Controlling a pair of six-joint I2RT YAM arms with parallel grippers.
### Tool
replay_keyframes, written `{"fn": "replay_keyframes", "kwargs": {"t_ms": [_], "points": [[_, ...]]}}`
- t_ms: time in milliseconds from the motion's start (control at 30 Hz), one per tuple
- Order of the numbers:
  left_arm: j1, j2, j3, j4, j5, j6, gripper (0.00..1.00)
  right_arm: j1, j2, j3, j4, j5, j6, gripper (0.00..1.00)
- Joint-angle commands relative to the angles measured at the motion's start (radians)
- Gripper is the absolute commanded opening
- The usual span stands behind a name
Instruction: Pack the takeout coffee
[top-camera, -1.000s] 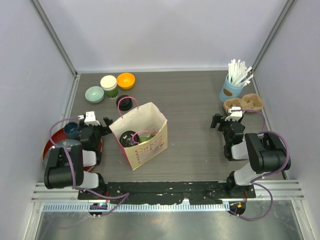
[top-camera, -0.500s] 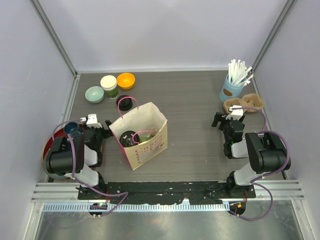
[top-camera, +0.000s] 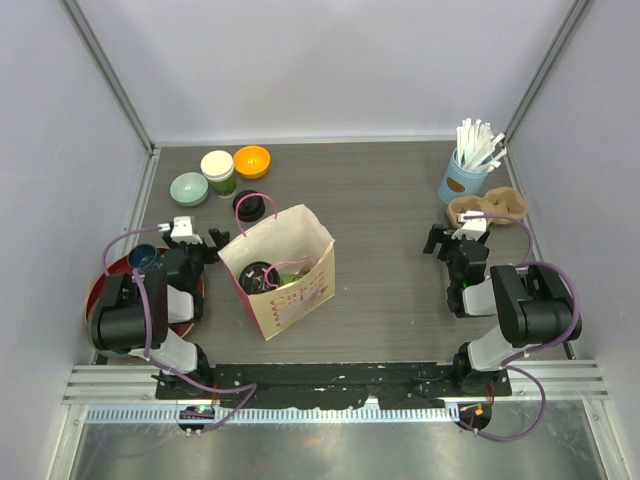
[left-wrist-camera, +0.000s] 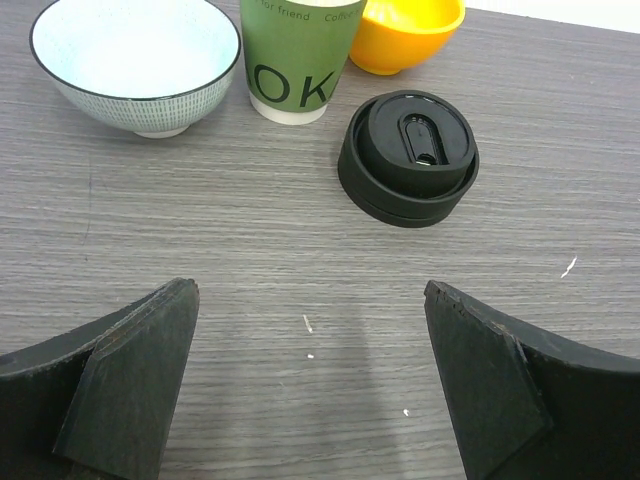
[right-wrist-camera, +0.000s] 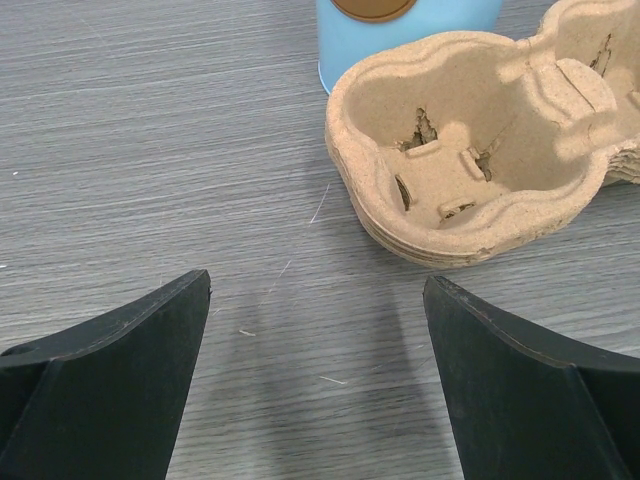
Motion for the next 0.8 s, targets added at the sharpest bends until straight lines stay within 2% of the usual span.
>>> {"fn": "replay_keyframes", "kwargs": {"t_ms": [0, 767], "points": [[0.005, -0.025, 0.035, -0.010, 0.009, 0.005, 1.00, -0.003, -0.006, 0.022, 0.045, 0.021, 0.008, 0.93], [0.005, -0.010, 0.050, -0.011, 0.028, 0.003, 1.00, -0.004, -0.006, 0.021, 0.043, 0.021, 0.008, 0.93]]}}
